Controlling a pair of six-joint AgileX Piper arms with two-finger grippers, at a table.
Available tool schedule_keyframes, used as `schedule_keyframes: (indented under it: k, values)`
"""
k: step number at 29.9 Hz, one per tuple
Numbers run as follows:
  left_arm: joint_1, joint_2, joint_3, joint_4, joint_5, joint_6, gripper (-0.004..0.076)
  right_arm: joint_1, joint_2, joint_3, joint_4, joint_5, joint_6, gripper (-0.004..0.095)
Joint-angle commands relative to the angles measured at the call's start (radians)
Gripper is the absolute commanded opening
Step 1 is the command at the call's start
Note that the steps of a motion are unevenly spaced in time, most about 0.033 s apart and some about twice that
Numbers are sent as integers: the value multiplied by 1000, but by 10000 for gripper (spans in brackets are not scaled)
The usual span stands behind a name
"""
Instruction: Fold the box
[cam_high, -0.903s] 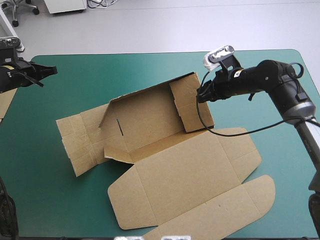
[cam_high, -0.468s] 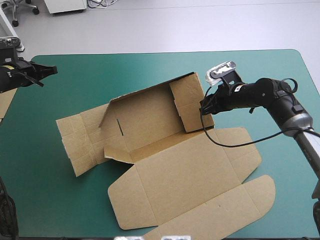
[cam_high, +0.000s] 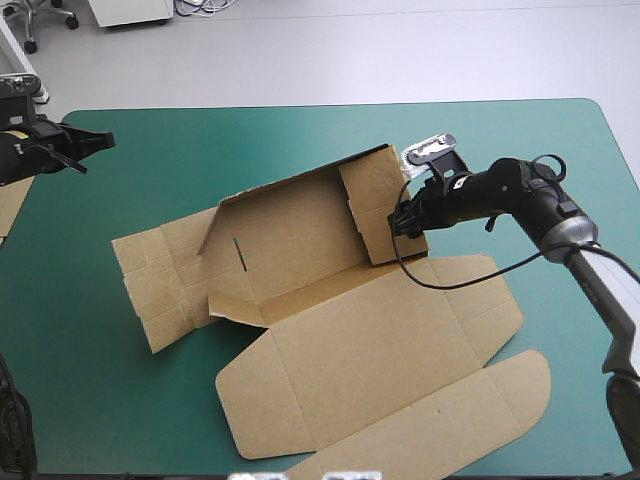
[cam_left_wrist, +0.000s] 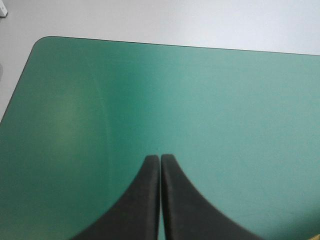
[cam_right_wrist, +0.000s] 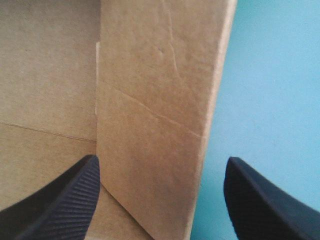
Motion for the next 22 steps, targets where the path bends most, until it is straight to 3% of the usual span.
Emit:
schedule_keyframes:
  k: [1, 11, 22]
  values:
    - [2, -37, -32, -26, -53, 0, -3, 3, -9, -25, 7, -57, 7, 655]
    - [2, -37, -32, -26, -53, 0, -3, 4, 69, -27, 7, -114, 7, 648]
    - [2, -37, -32, -26, -49, 0, -3, 4, 144, -168, 7, -76, 14, 633]
